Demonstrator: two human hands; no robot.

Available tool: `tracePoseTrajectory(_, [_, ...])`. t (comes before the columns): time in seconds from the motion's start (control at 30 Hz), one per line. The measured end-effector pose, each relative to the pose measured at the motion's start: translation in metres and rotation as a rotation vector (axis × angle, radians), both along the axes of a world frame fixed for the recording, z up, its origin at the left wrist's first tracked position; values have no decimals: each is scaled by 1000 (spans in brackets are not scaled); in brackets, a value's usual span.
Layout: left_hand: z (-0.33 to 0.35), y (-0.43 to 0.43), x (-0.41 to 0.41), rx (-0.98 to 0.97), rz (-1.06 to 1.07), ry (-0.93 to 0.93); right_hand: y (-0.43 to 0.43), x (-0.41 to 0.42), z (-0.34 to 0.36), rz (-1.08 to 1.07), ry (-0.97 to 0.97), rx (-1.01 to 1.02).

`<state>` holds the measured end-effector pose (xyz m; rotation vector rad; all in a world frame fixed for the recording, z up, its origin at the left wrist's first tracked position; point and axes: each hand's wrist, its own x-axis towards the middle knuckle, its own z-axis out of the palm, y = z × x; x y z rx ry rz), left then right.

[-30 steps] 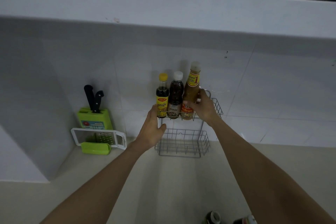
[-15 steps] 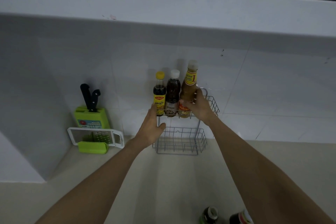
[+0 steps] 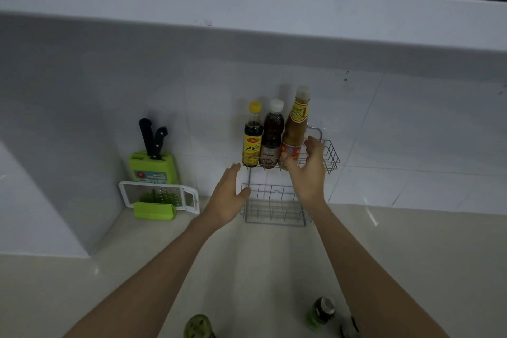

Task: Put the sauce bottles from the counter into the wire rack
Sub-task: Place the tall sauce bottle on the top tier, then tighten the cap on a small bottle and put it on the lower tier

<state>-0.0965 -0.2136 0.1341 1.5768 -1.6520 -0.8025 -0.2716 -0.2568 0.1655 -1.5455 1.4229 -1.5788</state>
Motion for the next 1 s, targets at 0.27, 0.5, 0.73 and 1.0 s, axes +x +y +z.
tracePoseTrajectory(0.27, [-21, 69, 32, 49, 82, 215, 88, 30, -50, 113, -29, 104])
tracePoseTrajectory(0.5, [-61, 144, 63, 106, 140, 294, 162, 60, -102, 267, 115, 260])
tracePoseTrajectory(0.73, [-112, 203, 82, 227, -12, 205, 211, 79, -110, 460, 358, 191])
tracePoseTrajectory(1.0, [-128, 227, 59, 383, -154, 309, 218, 83, -100, 565, 968, -25])
